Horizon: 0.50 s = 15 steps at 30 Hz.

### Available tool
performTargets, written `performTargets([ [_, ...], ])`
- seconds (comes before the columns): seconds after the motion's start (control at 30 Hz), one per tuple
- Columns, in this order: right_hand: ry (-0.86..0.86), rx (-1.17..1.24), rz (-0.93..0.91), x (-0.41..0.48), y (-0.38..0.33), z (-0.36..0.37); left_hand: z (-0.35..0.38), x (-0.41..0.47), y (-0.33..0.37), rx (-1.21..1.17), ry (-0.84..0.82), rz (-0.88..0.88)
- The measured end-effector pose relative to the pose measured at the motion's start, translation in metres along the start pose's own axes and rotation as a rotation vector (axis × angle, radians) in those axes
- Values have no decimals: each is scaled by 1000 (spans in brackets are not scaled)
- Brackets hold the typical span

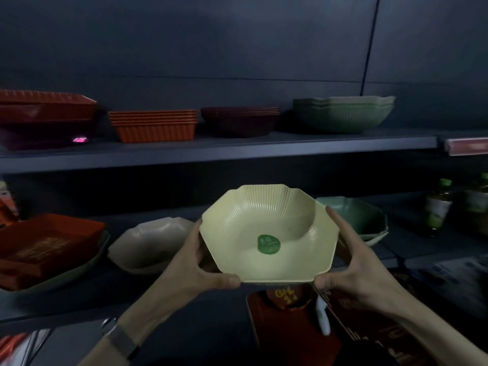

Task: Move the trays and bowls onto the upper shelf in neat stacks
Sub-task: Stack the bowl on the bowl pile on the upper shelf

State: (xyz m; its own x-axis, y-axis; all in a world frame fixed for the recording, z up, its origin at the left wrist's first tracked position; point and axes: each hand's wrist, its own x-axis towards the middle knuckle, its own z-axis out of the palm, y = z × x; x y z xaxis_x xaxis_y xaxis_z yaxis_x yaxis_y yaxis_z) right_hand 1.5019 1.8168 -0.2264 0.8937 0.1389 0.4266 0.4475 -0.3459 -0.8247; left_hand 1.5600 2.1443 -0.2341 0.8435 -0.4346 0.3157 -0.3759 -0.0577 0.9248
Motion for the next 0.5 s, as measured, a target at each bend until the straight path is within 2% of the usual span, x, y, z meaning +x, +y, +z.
performTargets([
  [0.5, 143, -77, -69, -71, -64, -76, 62, 0, 89, 49, -14, 281],
])
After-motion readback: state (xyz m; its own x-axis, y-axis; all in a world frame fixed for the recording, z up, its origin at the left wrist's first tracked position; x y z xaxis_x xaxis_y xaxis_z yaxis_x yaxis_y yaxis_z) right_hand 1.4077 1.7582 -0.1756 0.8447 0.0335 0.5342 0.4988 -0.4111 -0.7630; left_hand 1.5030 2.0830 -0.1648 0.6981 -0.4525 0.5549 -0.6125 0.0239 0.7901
